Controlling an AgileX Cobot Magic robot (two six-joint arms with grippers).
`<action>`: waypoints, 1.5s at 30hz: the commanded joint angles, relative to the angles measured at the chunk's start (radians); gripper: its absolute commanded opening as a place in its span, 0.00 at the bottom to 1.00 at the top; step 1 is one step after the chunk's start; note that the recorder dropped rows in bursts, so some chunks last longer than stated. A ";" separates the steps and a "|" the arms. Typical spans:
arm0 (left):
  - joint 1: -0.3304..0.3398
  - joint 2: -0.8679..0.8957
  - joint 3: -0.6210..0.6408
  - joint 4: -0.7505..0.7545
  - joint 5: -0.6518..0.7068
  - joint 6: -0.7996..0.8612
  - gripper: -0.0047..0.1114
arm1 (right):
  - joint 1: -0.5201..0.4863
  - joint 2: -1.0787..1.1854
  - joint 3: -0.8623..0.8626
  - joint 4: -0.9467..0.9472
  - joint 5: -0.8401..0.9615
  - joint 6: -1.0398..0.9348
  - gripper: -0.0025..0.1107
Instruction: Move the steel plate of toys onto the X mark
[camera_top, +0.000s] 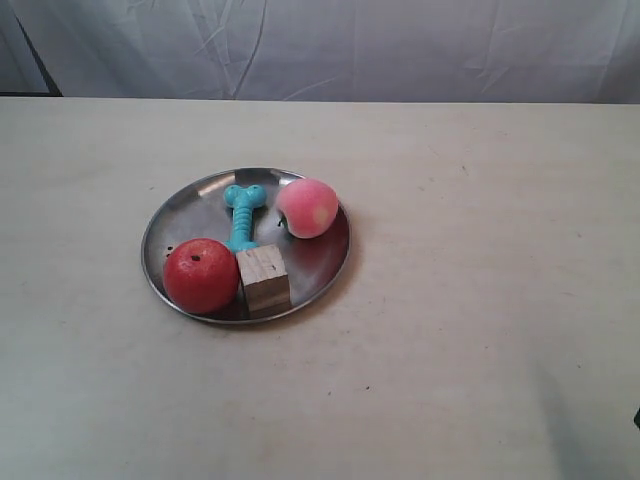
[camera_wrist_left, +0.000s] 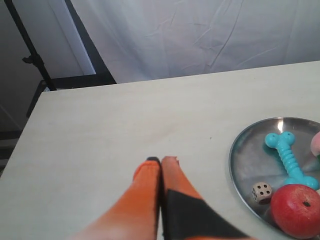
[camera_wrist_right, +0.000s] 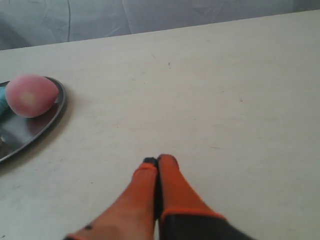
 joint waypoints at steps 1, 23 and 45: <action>0.001 -0.005 0.003 -0.006 -0.002 -0.004 0.04 | -0.006 -0.004 0.004 -0.001 -0.023 -0.032 0.02; 0.001 -0.007 0.005 0.012 -0.004 -0.004 0.04 | -0.006 -0.004 0.004 -0.001 -0.022 -0.032 0.02; 0.001 -0.533 0.809 -0.132 -0.543 -0.121 0.04 | -0.006 -0.004 0.004 0.018 -0.035 -0.032 0.02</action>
